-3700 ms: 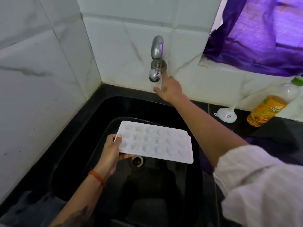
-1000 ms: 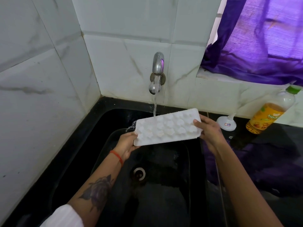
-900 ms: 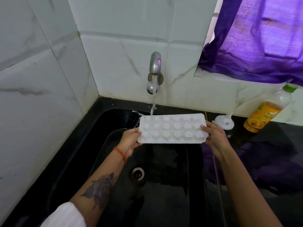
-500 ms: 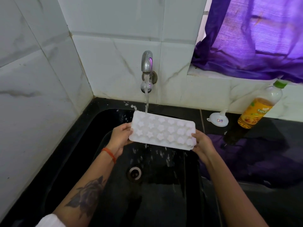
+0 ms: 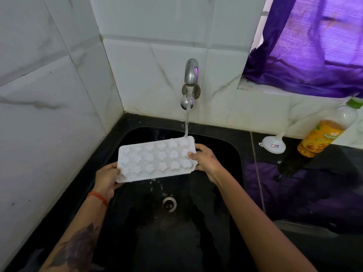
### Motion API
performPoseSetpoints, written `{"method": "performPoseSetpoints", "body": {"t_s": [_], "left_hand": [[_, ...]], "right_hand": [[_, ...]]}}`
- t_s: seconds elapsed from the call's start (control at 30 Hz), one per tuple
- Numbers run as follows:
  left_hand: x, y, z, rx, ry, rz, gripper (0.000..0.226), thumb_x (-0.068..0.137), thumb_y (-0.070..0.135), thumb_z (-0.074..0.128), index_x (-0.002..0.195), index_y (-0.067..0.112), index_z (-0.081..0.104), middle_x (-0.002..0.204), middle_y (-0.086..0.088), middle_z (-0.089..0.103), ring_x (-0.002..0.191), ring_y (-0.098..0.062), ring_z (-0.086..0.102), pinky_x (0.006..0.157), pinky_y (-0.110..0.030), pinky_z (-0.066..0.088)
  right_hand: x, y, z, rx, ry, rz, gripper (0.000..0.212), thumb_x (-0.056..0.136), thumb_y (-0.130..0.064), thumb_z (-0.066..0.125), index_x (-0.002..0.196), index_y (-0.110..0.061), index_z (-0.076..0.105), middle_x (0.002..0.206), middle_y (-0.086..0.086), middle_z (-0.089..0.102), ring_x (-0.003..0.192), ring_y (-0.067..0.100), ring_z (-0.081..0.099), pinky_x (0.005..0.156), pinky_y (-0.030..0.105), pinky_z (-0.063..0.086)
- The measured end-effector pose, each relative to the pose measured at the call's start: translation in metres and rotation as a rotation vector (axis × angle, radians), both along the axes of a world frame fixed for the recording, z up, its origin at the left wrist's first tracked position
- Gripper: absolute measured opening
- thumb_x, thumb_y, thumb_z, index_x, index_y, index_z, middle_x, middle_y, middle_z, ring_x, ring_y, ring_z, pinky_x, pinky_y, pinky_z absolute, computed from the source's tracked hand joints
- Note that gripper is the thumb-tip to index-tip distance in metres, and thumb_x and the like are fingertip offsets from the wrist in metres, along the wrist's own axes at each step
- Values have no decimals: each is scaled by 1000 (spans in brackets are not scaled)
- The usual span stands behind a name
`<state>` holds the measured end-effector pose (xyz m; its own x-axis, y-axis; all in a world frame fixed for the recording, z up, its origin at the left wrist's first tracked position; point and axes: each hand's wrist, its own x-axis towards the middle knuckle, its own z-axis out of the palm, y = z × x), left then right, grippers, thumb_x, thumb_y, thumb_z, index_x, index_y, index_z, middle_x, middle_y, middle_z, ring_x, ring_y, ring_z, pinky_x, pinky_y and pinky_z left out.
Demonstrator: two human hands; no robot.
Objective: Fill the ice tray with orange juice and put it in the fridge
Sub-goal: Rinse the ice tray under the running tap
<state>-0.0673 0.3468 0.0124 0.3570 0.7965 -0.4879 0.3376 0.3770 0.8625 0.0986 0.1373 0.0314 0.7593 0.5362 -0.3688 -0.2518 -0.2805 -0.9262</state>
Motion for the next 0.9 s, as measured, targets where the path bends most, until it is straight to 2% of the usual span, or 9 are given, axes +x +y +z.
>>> {"method": "performPoseSetpoints", "body": {"t_s": [0.07,0.23,0.37,0.47,0.53,0.6,0.77,0.83,0.9], "left_hand": [[-4,3,-7,-34,3,6,33,96,0,42,125,7,56,129,-17,57,115,-34,56,81,-39,48],[-1,-4,-10,-155,-52,-45,33,96,7,45,128,8,52,126,-15,59,91,-28,59,81,-41,49],[17,-13,-2,-211,-153,-85,33,96,14,48,128,10,51,110,-8,62,80,-20,59,69,-34,50],[34,-27,8,-265,-249,-122,26,101,30,39,120,17,51,96,-3,61,85,-19,58,72,-32,48],[43,-35,9,-311,-304,-141,36,101,39,36,126,17,49,110,-6,60,100,-24,58,86,-36,47],[52,-42,9,-370,-359,-151,42,99,44,36,128,15,49,118,-11,55,103,-26,57,88,-39,46],[69,-60,16,-617,-512,-93,57,95,54,35,125,7,48,116,-23,50,113,-36,51,95,-48,42],[71,-61,17,-662,-546,-60,56,94,53,41,115,2,50,109,-24,52,112,-37,51,97,-49,43],[70,-61,17,-659,-552,-52,44,95,41,48,109,-1,52,105,-23,55,108,-35,54,94,-46,49]], "right_hand": [[1,7,5,-4,-48,38,46,88,-17,62,132,-13,48,117,8,65,102,23,65,85,41,56],[8,12,27,65,-183,69,45,87,-8,63,130,-11,49,117,11,63,97,20,64,66,19,54],[20,5,41,96,-292,65,45,85,-7,65,127,-15,51,118,8,63,102,20,62,73,20,54],[33,-8,47,115,-325,44,46,84,-6,65,127,-15,51,119,6,63,106,20,62,81,25,54],[41,-19,49,114,-334,15,47,84,-5,65,127,-15,50,120,6,63,106,20,62,82,27,54],[48,-31,47,115,-344,-27,48,83,-2,64,128,-15,50,121,8,62,107,22,61,83,30,54],[54,-60,39,221,-308,-132,44,83,10,59,118,-16,54,114,10,66,102,26,64,88,41,53],[50,-69,38,273,-277,-193,38,84,11,57,108,-18,58,105,4,68,95,22,64,84,37,53],[45,-76,34,300,-210,-239,35,86,13,53,97,-18,64,93,-2,70,88,18,63,76,27,54]]}}
